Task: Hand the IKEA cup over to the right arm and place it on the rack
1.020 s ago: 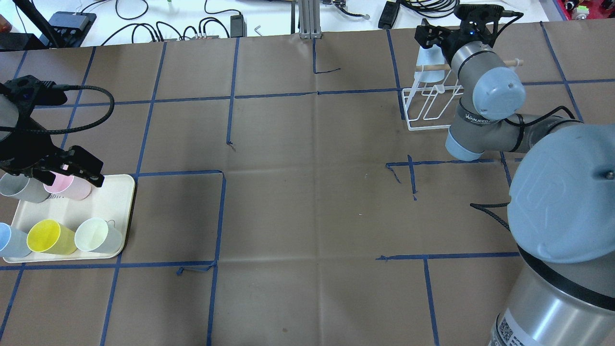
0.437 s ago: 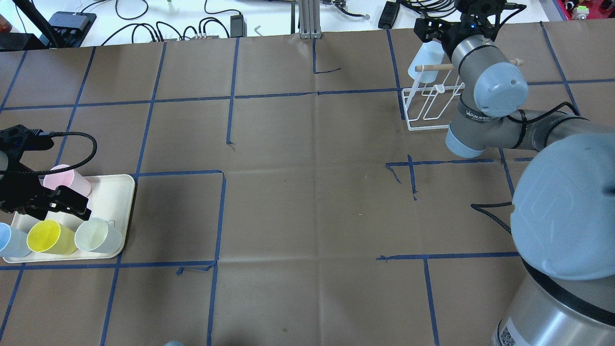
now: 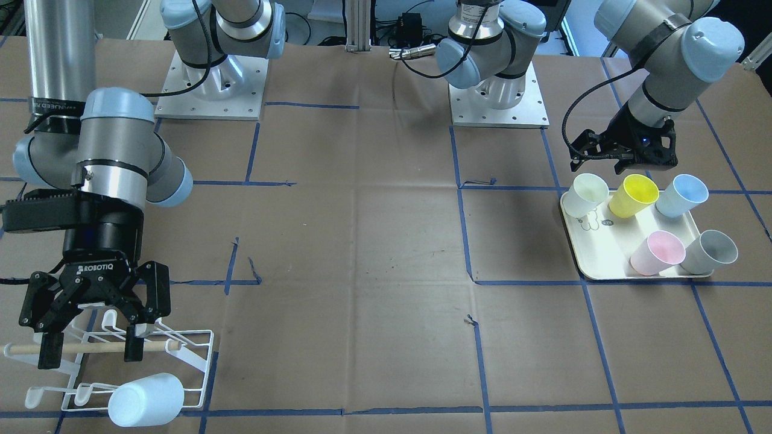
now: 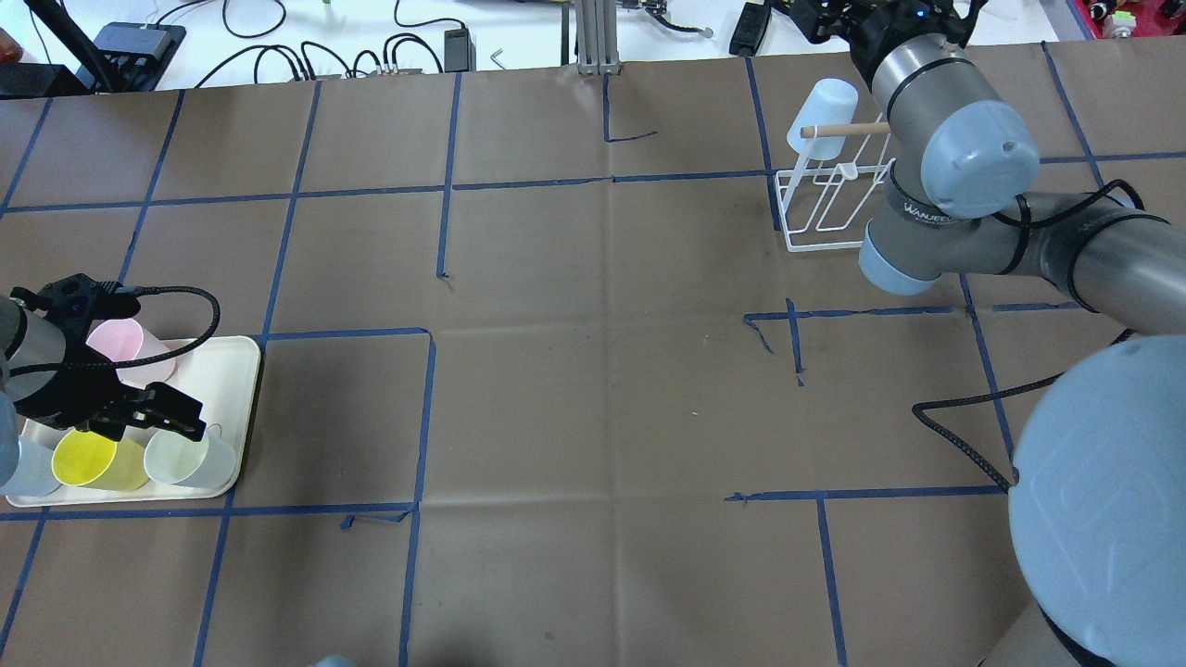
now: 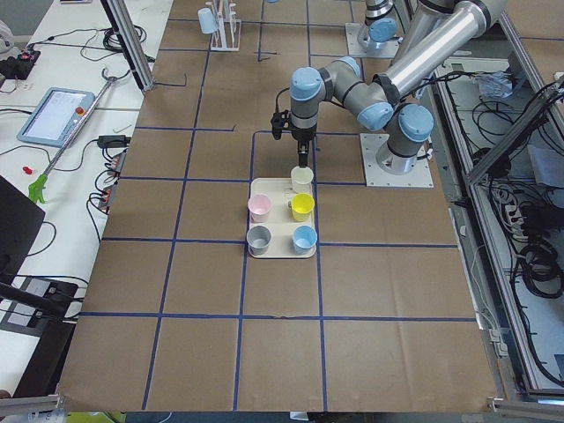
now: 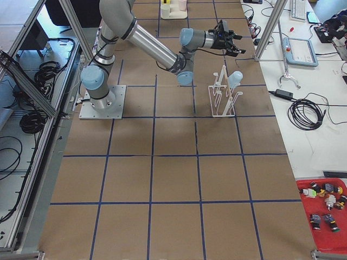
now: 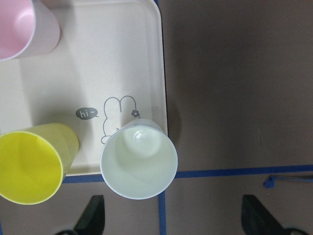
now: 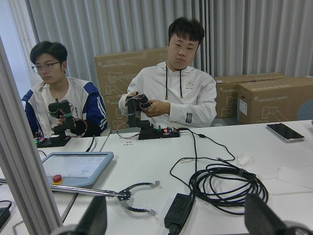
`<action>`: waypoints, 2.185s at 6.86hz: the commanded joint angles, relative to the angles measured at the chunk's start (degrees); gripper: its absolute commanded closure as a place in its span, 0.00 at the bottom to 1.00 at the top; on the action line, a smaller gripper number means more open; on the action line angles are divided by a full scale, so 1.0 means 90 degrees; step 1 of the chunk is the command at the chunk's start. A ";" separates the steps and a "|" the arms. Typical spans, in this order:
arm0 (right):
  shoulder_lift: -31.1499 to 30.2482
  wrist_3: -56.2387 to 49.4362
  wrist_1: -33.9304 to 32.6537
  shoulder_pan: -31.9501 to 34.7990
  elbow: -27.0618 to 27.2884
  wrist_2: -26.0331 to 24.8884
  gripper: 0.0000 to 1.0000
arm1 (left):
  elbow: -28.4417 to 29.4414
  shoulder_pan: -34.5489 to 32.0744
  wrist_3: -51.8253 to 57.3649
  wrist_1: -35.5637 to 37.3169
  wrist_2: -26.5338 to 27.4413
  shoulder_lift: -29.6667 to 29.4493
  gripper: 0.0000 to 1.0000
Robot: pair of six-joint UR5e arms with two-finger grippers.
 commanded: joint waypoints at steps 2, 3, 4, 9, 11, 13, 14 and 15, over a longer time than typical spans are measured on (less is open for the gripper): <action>-0.1042 0.2216 -0.0019 0.0315 0.0912 0.0123 0.00 | -0.0749 -0.0009 -0.0020 0.1310 -0.0146 -0.0381 0.03; -0.1345 0.3056 -0.0010 0.0490 0.1021 0.0124 0.00 | -0.0780 0.0000 -0.0020 0.1323 -0.0156 -0.0411 0.03; -0.1503 0.3654 -0.0058 0.0685 0.1119 0.0124 0.00 | -0.0790 0.0000 -0.0020 0.1323 -0.0146 -0.0431 0.03; -0.1465 0.7881 -0.0634 0.1156 0.1500 0.0114 0.00 | -0.0741 -0.0009 0.0019 0.1576 0.0088 -0.0684 0.72; -0.1455 0.8794 -0.0693 0.1165 0.1520 0.0094 0.00 | -0.0712 0.0000 0.0038 0.1577 0.0098 -0.0626 1.00; -0.1455 0.8796 -0.0693 0.1165 0.1637 0.0055 0.00 | -0.0450 -0.0009 0.0019 0.1518 0.0079 -0.0509 1.00; -0.1465 0.8806 -0.0693 0.1156 0.1637 0.0046 0.00 | 0.0006 -0.0077 -0.0001 0.1315 0.0069 -0.0519 1.00; -0.1465 0.8806 -0.0693 0.1165 0.1637 0.0055 0.00 | 0.0678 -0.0136 -0.0011 0.0578 0.0040 -0.0509 1.00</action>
